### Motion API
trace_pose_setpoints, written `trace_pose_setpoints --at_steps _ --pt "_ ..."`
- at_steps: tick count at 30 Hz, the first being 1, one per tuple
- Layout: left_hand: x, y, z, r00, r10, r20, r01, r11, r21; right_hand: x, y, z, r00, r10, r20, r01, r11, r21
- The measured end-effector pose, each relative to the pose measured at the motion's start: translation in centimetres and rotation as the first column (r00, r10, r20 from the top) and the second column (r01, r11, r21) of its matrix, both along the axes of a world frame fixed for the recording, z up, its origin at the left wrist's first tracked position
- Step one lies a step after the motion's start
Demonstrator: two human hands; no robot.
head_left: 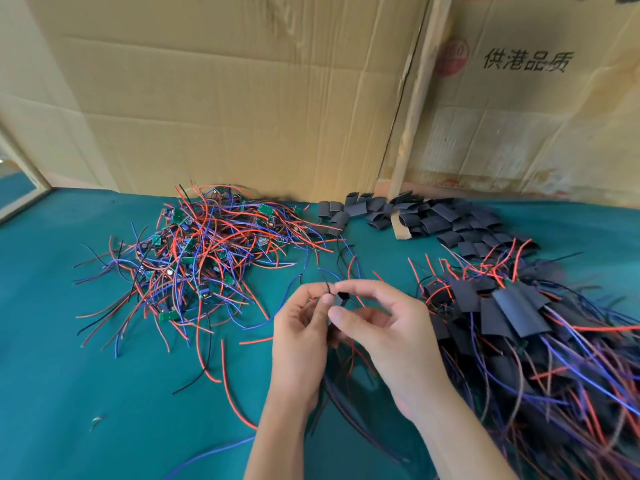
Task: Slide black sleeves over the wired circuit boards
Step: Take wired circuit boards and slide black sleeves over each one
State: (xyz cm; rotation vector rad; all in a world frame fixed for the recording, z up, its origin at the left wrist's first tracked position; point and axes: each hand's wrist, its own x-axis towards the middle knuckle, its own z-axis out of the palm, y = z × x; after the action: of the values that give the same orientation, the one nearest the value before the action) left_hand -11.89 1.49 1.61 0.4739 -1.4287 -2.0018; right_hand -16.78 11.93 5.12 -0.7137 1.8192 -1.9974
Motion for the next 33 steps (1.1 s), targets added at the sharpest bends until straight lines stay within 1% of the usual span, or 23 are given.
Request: trace_pose_setpoints --at_steps 4,6,7,9,12,15,19,21,23,26,30,33 --pt "0.2 0.1 0.2 1.0 -0.022 0.002 0.023 0.998 -0.055 -0.2 0.1 -0.2 0.999 0.012 -0.033 -0.013 0.999 -0.048" --pt "0.1 0.0 -0.1 1.0 -0.027 0.002 0.027 0.994 -0.108 -0.5 0.2 -0.2 1.0 -0.006 -0.021 0.005 0.997 -0.078" --pt "0.0 0.0 -0.2 0.999 -0.035 0.015 0.036 0.99 -0.138 -0.8 0.4 -0.1 0.999 -0.043 -0.011 0.042 0.994 -0.099" --pt "-0.1 0.1 -0.3 0.997 -0.049 0.058 0.06 0.975 -0.213 -1.6 0.9 0.2 0.986 -0.166 0.017 0.166 0.974 -0.156" --pt "-0.4 0.5 -0.7 0.992 -0.051 0.119 0.087 0.94 -0.329 -3.0 1.7 0.9 0.937 -0.348 0.028 0.344 0.908 -0.239" --pt "-0.6 0.7 -1.0 0.986 -0.047 0.159 0.101 0.932 -0.349 -3.3 2.4 1.7 0.895 -0.445 -0.019 0.42 0.857 -0.298" --pt "-0.6 0.7 -0.8 0.985 -0.047 0.163 0.099 0.94 -0.327 -2.1 2.8 2.8 0.873 -0.469 -0.131 0.408 0.851 -0.331" --pt "-0.6 0.8 -0.6 0.985 -0.041 0.168 0.097 0.936 -0.338 -1.2 2.7 3.3 0.86 -0.456 -0.228 0.37 0.866 -0.336" --pt "-0.7 0.9 -0.6 0.984 -0.035 0.173 0.095 0.931 -0.351 -0.3 2.2 3.6 0.848 -0.423 -0.319 0.325 0.891 -0.317" --pt "-0.7 1.0 -0.6 0.982 -0.03 0.189 0.104 0.913 -0.395 0.6 1.5 3.5 0.835 -0.389 -0.39 0.298 0.915 -0.273" --pt "-0.6 0.9 -0.6 0.975 -0.042 0.217 0.141 0.873 -0.467 0.7 1.2 3.1 0.762 -0.37 -0.531 0.334 0.928 -0.168" --pt "-0.6 0.8 -0.6 0.978 -0.058 0.199 0.147 0.873 -0.466 0.5 1.1 2.6 0.683 -0.371 -0.63 0.398 0.911 -0.105"
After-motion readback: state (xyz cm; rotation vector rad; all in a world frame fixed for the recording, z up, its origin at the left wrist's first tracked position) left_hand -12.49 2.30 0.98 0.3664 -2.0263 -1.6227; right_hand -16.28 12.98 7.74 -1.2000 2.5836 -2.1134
